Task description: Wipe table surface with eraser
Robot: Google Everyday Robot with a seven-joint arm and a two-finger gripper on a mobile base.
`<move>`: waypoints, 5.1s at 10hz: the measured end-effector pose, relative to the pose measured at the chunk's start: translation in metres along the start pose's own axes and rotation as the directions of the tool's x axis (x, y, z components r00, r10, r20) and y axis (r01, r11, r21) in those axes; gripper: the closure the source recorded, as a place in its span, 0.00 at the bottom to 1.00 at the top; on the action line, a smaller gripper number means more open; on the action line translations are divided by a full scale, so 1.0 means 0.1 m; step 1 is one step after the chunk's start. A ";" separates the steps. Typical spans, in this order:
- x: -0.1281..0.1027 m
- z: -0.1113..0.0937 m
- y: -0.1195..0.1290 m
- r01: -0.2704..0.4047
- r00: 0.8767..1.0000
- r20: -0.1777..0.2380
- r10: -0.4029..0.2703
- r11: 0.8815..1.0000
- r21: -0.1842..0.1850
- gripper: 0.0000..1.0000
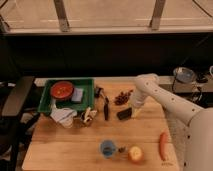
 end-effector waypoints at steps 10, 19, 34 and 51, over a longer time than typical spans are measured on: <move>0.48 -0.13 0.50 -0.133 0.991 -0.013 0.133 0.991 -0.008 1.00; 0.04 -0.04 0.70 -0.053 0.999 -0.003 0.053 0.997 -0.047 1.00; -0.29 -0.16 0.42 0.042 0.999 0.012 -0.042 0.999 -0.025 1.00; 0.79 -0.43 1.05 -0.210 0.976 -0.046 0.214 0.975 0.074 1.00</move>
